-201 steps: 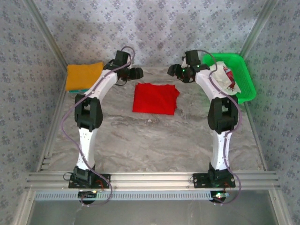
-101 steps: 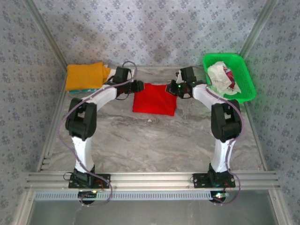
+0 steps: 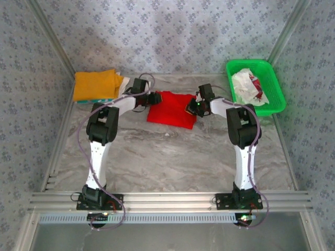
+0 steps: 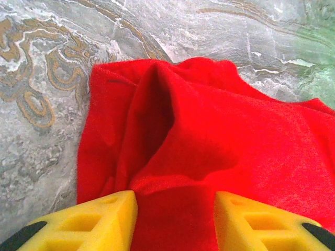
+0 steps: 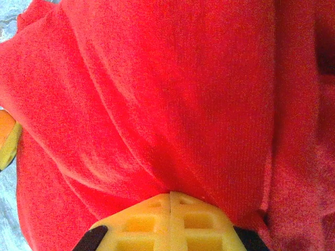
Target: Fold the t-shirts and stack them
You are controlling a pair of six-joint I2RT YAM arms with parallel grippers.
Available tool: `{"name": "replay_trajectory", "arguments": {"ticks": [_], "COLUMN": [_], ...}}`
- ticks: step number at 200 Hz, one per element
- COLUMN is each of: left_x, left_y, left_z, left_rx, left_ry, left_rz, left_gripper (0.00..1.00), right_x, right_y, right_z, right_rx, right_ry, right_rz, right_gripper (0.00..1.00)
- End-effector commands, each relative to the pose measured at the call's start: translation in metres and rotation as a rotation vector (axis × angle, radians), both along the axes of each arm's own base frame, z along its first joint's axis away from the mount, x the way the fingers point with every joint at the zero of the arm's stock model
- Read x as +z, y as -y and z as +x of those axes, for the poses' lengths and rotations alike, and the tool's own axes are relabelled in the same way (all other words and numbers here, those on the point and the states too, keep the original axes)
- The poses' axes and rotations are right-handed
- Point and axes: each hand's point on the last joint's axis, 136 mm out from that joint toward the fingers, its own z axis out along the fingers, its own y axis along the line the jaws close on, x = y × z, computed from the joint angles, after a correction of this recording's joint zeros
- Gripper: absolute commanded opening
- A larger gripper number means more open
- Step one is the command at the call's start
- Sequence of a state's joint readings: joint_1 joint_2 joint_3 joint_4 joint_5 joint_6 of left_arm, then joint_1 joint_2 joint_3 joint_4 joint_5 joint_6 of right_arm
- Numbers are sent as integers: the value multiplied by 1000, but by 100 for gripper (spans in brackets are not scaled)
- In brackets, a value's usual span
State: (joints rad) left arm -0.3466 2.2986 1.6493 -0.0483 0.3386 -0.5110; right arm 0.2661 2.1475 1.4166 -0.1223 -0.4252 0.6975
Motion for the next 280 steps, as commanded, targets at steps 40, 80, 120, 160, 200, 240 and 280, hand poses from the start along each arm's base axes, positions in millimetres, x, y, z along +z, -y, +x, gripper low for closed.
{"name": "replay_trajectory", "arguments": {"ticks": [40,80,120,160,200,240,280], "left_x": [-39,6,65,72,35,10,-5], "left_y": [-29,-30,-51,-63,-44,-28,-3], "left_z": [-95,-138,-150,-172,-175,-171,-169], "left_rx": [74,75,132,123,27,-12,-56], "left_ry": [-190,-160,-87,-102,-210,-271,-304], "left_rz": [18,24,10,10,-23,24,18], "left_gripper": [45,48,59,65,71,73,69], "right_x": [-34,-21,46,71,37,0,-19], "right_y": [20,26,9,-4,10,37,46], "right_z": [-75,-119,-119,-126,-120,-117,-120], "right_rx": [-42,-40,70,157,121,90,72], "right_ry": [-152,-166,-9,85,-3,-65,-100], "right_rz": [-57,-79,-209,-368,-360,-411,-377], "right_gripper": [0,0,3,0,0,0,0]}}
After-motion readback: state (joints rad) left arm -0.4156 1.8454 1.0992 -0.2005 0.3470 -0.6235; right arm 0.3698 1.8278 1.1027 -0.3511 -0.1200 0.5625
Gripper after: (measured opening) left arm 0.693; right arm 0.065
